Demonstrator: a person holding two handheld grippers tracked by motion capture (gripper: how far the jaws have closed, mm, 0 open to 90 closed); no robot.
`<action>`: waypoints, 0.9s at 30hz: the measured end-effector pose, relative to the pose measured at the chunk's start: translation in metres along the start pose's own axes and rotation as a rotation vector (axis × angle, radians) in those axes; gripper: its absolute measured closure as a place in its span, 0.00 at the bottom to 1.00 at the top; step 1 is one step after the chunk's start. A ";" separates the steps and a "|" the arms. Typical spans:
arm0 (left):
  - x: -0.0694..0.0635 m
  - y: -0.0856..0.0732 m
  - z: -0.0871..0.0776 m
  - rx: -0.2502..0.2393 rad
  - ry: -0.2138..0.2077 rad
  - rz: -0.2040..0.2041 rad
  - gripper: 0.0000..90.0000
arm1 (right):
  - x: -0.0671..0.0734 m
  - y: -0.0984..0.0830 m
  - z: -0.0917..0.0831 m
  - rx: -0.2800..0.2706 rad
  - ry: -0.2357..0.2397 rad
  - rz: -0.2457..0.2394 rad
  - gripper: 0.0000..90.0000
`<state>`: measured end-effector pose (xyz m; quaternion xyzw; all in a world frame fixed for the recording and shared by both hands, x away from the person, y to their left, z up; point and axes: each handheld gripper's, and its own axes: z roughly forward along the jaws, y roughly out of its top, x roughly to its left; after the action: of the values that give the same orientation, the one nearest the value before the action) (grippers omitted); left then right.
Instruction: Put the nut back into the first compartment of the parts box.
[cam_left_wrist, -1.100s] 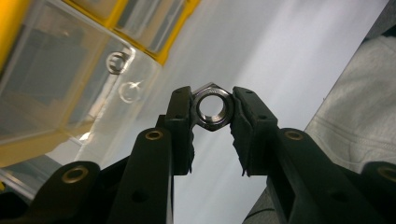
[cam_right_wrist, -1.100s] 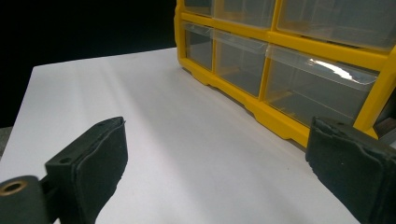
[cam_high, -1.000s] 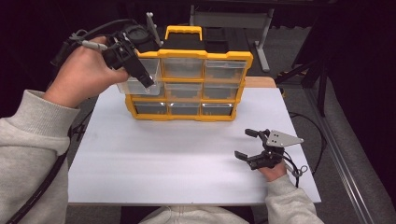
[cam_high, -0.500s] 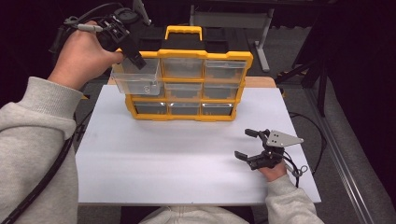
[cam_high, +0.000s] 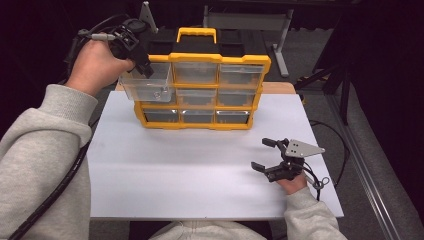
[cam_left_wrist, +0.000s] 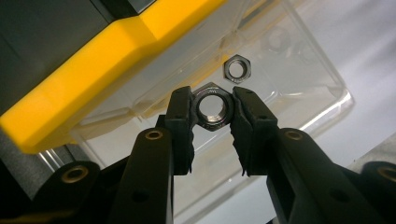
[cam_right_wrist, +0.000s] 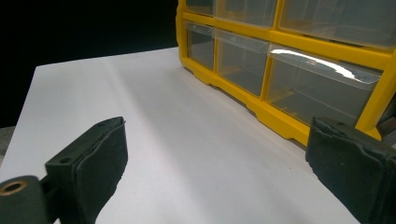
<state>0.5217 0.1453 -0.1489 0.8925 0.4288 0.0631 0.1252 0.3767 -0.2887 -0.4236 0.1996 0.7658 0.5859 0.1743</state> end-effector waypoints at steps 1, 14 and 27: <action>0.001 0.001 0.002 0.003 -0.003 -0.002 0.77 | 0.000 0.000 0.000 0.000 0.000 -0.001 0.07; 0.007 0.005 0.027 0.031 -0.037 -0.095 0.77 | 0.000 0.000 0.000 0.002 0.004 -0.002 0.07; 0.018 0.005 0.042 0.066 -0.116 -0.166 0.77 | 0.000 0.000 0.001 0.009 0.008 -0.003 0.07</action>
<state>0.5457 0.1487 -0.1881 0.8596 0.4952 -0.0134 0.1253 0.3768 -0.2882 -0.4241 0.1969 0.7694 0.5830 0.1713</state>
